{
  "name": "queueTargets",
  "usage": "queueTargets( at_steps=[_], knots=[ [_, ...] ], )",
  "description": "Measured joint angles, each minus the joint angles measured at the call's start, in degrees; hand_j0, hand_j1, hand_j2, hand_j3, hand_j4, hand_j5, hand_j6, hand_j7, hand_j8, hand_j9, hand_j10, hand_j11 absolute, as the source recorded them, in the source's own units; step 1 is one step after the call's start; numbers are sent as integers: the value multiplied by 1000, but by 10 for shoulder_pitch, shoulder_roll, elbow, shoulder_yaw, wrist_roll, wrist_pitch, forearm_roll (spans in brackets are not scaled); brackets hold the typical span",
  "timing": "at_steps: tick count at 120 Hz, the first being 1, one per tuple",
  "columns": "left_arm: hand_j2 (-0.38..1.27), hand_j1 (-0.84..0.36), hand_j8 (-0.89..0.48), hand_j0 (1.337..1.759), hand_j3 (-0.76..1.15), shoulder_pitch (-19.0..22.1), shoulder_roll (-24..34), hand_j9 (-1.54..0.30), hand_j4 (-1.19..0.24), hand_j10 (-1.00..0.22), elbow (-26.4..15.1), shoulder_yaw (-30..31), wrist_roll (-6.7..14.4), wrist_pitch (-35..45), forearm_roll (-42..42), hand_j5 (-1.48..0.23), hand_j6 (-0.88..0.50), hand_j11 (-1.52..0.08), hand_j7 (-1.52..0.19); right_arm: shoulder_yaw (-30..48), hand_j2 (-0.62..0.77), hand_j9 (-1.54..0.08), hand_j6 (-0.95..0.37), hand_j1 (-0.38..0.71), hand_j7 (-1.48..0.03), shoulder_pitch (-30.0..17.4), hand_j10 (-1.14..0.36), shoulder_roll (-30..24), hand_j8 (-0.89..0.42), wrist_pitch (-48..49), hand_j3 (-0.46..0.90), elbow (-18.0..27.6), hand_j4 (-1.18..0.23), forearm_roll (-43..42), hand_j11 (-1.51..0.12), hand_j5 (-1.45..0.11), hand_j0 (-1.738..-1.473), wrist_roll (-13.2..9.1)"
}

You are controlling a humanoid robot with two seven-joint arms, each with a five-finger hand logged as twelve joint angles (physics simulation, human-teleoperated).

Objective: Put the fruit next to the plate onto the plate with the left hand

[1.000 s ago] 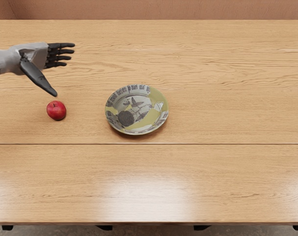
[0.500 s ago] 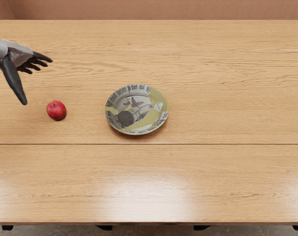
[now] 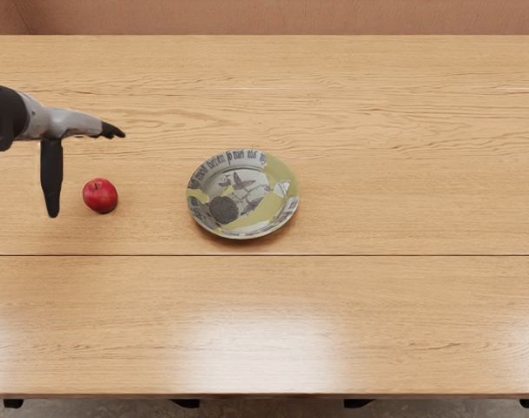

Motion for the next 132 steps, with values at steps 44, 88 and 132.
queueTargets(
  at_steps=[44,88,132],
  knots=[
    [11,295,-53,1658,0,96,-29,-61,-52,-51,-4,-1,0,152,86,-61,-54,-60,-61,0,-3,-17,-13,-334,-17,4,-13,0,-13,0,0,0,-13,0,-17,-17,-1658,0],
    [20,247,-93,1658,0,142,-42,-113,-92,-91,-5,2,0,216,142,-113,-94,-113,-113,0,-3,-17,-13,-334,-17,8,-13,0,-13,0,0,-1,-13,0,-17,-17,-1658,0],
    [44,112,-208,1658,0,164,-71,-260,-206,-205,17,3,0,246,179,-261,-208,-260,-261,0,-3,-16,-12,-334,-16,8,-12,0,-12,0,0,-1,-13,0,-16,-16,-1658,0]
  ],
)
